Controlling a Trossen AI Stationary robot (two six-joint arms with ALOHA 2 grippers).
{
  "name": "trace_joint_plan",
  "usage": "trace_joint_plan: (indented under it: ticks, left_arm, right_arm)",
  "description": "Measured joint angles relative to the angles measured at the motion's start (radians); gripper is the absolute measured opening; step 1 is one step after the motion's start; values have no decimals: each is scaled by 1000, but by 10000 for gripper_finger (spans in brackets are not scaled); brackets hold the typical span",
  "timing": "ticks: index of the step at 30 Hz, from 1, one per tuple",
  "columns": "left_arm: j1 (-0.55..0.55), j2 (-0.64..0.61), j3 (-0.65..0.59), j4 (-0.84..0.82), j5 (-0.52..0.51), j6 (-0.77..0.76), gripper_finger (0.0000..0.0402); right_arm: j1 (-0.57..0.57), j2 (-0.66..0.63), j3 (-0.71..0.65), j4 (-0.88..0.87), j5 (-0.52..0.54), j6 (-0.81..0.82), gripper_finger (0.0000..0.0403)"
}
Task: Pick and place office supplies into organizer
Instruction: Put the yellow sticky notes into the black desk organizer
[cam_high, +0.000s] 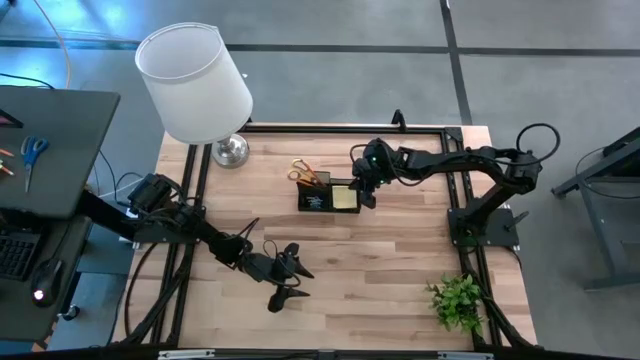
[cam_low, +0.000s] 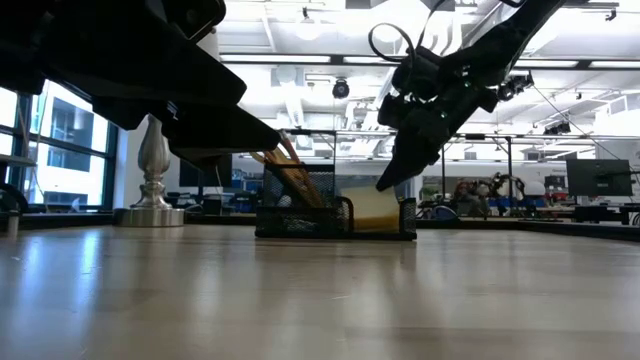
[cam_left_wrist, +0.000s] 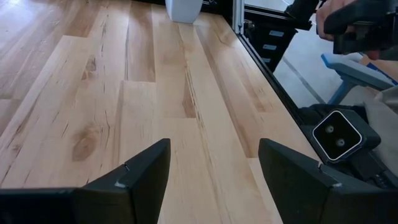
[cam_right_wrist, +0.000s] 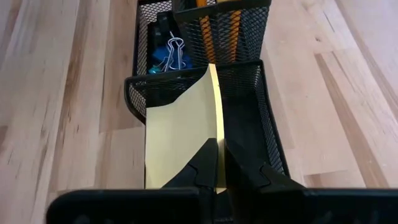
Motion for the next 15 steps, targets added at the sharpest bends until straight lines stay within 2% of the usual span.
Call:
trace_joint_plan:
  ticks: [10,15]
  left_arm:
    - [0,0,0,-1,5,0,232]
    - [0,0,0,-1,22,0,232]
  right_arm:
    - [0,0,0,0,0,15,14]
    - [0,0,0,-1,3,15,35]
